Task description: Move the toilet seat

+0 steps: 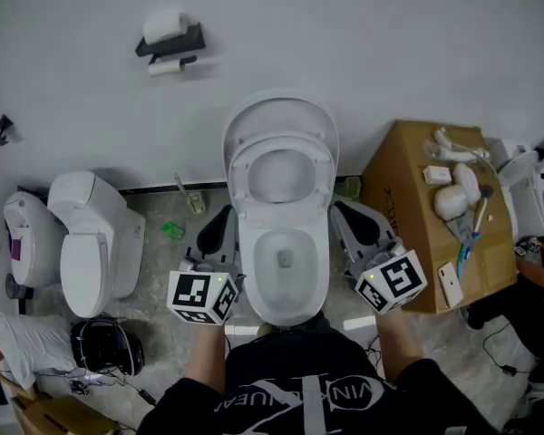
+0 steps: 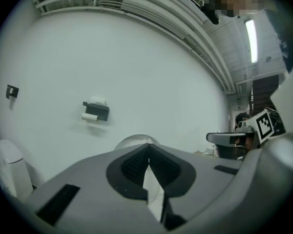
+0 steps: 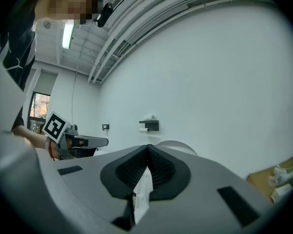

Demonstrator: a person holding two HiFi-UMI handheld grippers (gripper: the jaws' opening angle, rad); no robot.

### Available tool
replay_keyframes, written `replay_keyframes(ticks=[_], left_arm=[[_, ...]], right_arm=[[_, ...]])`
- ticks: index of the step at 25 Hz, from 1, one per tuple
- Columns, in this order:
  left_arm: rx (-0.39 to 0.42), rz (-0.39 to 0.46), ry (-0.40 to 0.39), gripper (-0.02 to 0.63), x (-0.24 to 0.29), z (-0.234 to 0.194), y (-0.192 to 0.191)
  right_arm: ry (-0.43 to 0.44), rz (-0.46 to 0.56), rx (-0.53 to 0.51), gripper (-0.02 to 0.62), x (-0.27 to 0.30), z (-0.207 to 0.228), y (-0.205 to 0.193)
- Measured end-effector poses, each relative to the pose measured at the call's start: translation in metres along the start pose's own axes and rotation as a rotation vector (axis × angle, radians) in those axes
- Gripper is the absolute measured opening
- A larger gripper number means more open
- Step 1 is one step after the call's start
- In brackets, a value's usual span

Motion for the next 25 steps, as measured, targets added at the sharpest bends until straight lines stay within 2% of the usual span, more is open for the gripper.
replay_keyframes(ticks=[11,25], left_arm=[[0.041,0.032,0.058,0.005,-0.016,-0.015,0.012],[0.006,0.005,0.095,0.005,-0.022,-0.032,0.005]], right_arm=[[-0.009,-0.004,0.011,0.006,-0.001,-0.005,0.000],[-0.022,-0.057,0.013,0.006,0.004,-0.007,-0.008]])
Point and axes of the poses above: the fingertips, and each gripper's own axes: x forward along the fingers, z to its right, y out of its top, the point moved 2 cm from there along -x, backward along the fingers, and after that the axes turned 7 degrees about y, right-handed, at the moved point
